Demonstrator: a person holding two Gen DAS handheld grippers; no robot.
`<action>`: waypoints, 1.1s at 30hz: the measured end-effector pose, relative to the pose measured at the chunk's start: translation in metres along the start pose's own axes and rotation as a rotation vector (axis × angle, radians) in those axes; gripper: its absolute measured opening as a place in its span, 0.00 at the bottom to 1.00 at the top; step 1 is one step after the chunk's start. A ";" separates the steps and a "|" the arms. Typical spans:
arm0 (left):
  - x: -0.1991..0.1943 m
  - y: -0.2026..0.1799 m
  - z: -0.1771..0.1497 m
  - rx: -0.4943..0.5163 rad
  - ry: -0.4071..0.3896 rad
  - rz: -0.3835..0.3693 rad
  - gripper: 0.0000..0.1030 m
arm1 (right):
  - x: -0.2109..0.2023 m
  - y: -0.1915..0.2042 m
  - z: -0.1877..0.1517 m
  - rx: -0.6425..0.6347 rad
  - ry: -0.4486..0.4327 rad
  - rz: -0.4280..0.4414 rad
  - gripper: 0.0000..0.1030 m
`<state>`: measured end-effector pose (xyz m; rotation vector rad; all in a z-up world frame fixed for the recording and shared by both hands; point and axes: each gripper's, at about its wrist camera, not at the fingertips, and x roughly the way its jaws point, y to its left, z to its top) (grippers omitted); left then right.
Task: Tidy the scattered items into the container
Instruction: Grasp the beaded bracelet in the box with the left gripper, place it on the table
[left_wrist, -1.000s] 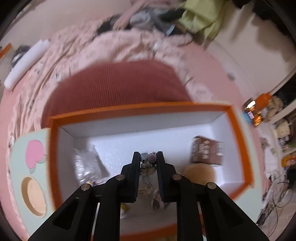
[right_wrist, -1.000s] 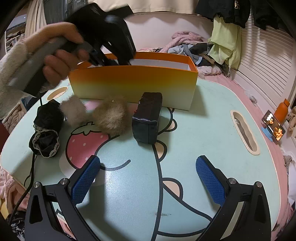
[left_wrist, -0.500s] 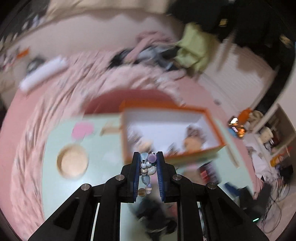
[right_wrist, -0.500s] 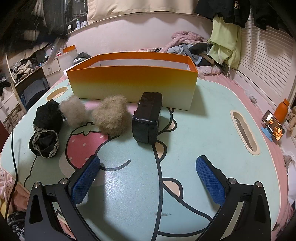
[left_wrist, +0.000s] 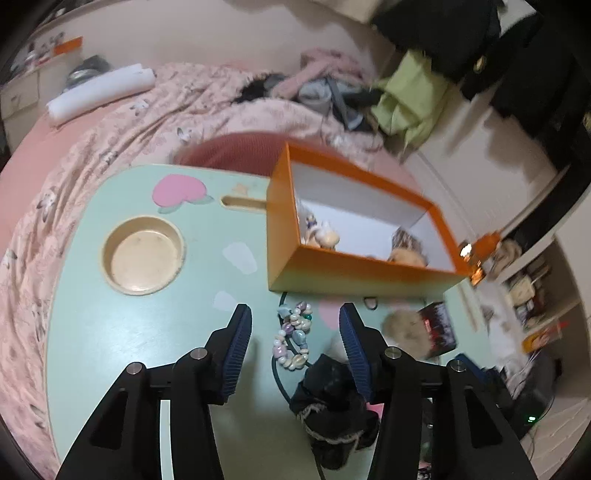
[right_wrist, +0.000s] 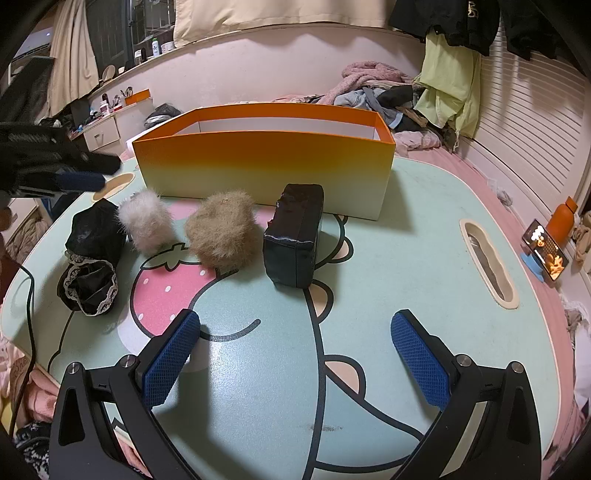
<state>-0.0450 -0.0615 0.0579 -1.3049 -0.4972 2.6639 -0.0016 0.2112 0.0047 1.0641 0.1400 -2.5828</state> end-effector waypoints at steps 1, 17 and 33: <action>-0.005 0.001 -0.002 0.005 -0.012 0.009 0.57 | 0.001 -0.001 0.000 -0.001 0.001 0.000 1.00; -0.014 -0.020 -0.087 0.185 -0.099 0.060 0.21 | 0.000 -0.002 -0.001 0.000 0.004 -0.003 1.00; -0.020 -0.030 -0.099 0.181 -0.158 0.090 0.78 | -0.018 -0.005 0.007 0.003 -0.056 -0.021 1.00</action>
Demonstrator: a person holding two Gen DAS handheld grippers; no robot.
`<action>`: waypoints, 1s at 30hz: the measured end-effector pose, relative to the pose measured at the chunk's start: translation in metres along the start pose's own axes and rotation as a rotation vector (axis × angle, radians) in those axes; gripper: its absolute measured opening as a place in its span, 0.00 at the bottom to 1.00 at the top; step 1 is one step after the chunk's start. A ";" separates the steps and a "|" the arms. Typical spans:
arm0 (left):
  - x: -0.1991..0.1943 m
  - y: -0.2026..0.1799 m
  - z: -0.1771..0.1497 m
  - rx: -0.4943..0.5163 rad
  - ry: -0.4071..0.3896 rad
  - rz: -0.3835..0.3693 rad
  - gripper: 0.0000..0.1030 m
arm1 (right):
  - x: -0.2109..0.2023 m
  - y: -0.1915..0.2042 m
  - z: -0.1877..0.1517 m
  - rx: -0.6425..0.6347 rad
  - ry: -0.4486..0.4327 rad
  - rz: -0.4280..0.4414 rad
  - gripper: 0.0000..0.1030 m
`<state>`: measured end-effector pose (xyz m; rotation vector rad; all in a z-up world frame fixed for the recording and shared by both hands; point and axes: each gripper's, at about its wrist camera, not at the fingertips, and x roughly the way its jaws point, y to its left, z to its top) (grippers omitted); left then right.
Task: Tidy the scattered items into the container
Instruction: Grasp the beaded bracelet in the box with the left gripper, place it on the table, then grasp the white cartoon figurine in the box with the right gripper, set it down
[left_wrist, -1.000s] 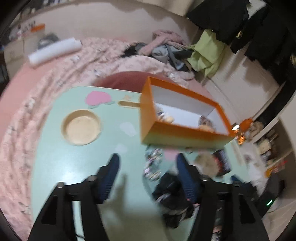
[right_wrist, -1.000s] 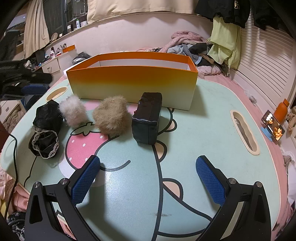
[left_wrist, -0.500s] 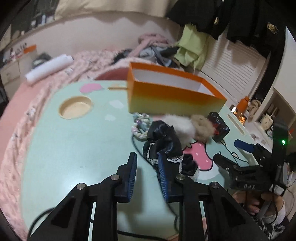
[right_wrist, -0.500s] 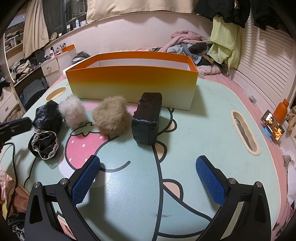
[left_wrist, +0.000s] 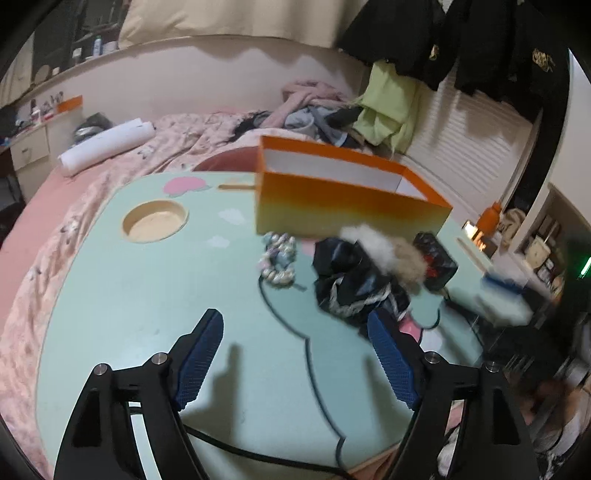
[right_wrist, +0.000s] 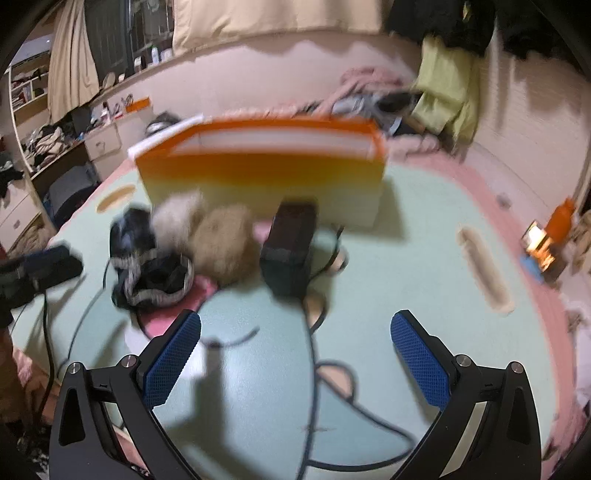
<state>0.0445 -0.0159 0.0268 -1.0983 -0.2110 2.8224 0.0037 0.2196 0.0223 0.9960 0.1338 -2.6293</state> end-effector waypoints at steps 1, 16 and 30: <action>0.000 -0.002 -0.003 0.012 0.009 0.005 0.78 | -0.010 0.002 0.010 -0.016 -0.034 -0.015 1.00; 0.022 -0.020 -0.027 0.138 0.035 0.133 1.00 | 0.086 0.071 0.188 -0.086 0.365 0.228 0.65; 0.022 -0.020 -0.025 0.141 0.021 0.123 1.00 | 0.157 0.073 0.163 0.020 0.602 0.287 0.40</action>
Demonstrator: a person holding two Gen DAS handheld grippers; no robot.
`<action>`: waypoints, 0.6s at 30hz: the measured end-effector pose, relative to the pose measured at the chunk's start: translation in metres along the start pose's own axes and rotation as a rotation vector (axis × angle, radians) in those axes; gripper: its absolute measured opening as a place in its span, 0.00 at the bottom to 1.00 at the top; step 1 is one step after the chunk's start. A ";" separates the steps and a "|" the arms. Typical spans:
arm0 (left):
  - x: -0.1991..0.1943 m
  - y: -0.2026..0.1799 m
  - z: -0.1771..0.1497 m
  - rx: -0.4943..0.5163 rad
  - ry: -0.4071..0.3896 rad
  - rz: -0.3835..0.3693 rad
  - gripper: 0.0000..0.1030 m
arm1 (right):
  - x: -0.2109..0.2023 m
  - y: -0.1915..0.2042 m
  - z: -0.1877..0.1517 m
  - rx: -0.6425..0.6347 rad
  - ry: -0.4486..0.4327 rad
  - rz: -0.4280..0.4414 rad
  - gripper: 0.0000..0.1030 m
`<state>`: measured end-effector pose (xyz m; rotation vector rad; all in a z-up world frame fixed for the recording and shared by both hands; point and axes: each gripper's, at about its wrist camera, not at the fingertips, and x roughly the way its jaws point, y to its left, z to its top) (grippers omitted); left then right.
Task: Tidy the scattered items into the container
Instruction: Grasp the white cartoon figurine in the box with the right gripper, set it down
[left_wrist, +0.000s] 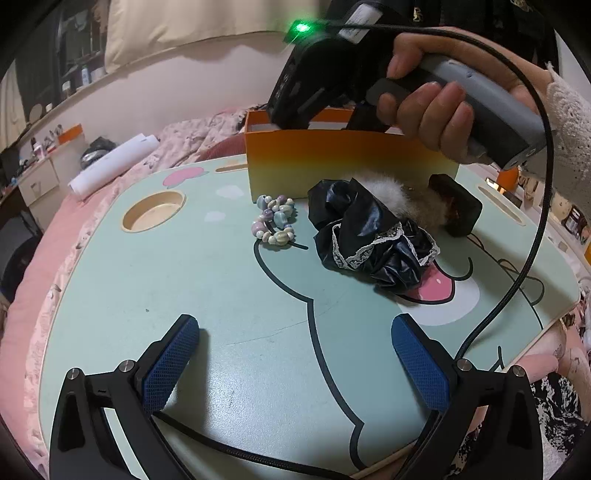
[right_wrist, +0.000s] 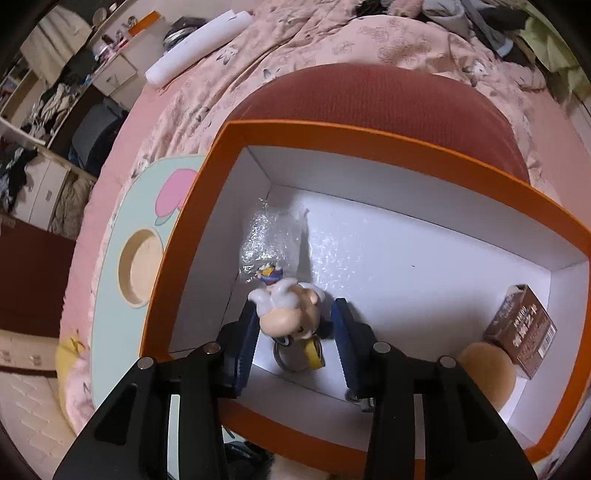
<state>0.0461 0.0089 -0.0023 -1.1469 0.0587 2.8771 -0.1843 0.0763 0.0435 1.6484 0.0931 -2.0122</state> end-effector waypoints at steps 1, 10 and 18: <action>0.000 0.000 0.000 0.000 0.000 0.000 1.00 | -0.005 -0.002 -0.001 0.005 -0.012 0.009 0.40; 0.000 -0.001 0.000 0.002 -0.001 0.000 1.00 | -0.095 -0.011 -0.039 -0.053 -0.240 0.087 0.40; 0.000 -0.001 0.000 0.003 -0.001 -0.002 1.00 | -0.108 -0.025 -0.116 -0.106 -0.309 0.122 0.40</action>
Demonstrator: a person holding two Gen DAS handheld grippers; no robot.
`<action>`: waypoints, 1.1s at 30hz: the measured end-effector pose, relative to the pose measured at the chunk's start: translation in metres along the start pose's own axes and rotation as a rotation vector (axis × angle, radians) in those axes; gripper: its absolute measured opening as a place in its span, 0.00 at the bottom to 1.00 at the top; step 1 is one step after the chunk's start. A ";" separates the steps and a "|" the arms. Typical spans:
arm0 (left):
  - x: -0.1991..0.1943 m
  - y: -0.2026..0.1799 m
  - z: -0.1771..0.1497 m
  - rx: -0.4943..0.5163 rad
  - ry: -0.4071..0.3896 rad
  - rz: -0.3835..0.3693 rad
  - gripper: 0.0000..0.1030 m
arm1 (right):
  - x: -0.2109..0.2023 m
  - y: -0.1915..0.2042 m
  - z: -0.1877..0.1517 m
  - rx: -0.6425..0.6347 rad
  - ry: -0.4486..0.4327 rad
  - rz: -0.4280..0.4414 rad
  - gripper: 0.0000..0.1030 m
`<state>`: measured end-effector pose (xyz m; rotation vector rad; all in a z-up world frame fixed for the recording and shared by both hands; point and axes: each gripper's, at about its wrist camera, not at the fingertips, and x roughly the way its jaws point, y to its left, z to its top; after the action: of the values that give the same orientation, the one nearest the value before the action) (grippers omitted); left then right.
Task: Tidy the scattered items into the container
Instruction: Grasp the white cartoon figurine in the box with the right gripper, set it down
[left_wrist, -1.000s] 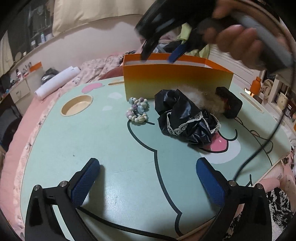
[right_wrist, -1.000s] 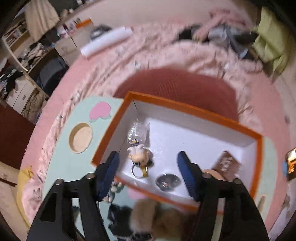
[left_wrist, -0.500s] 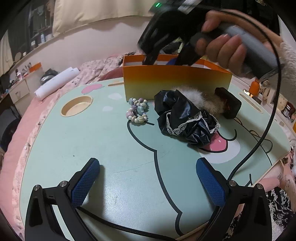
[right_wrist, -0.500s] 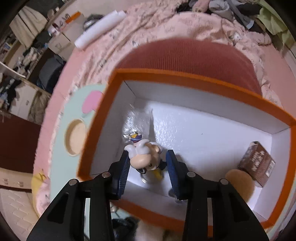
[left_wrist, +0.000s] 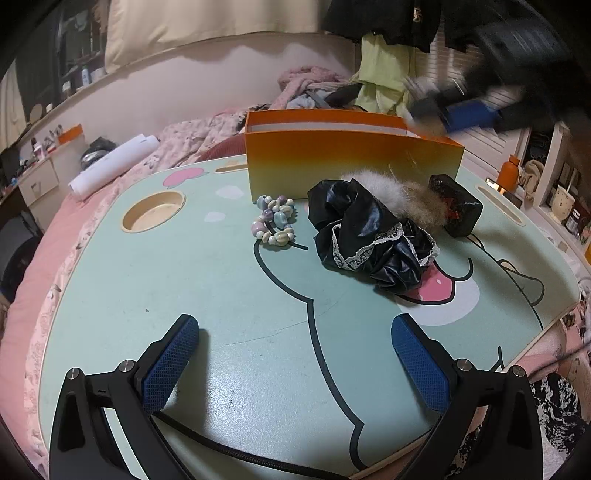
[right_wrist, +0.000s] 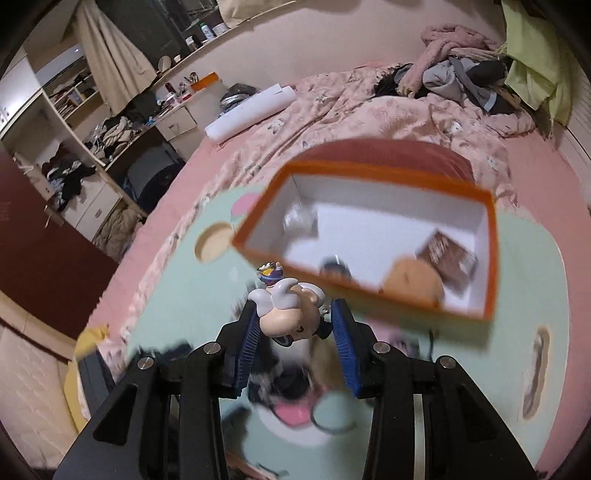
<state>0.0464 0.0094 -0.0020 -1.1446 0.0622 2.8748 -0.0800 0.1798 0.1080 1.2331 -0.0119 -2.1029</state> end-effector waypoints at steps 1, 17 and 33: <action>0.000 0.000 0.000 0.000 0.000 0.000 1.00 | 0.002 -0.003 -0.010 -0.002 0.008 -0.010 0.40; -0.001 0.001 0.000 0.002 -0.002 -0.001 1.00 | 0.012 -0.015 -0.067 -0.056 -0.097 -0.043 0.53; -0.001 0.001 0.000 0.004 -0.002 -0.002 1.00 | 0.013 -0.048 -0.120 0.090 -0.211 -0.296 0.58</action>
<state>0.0467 0.0086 -0.0015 -1.1410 0.0663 2.8727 -0.0179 0.2476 0.0155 1.1128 -0.0192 -2.5078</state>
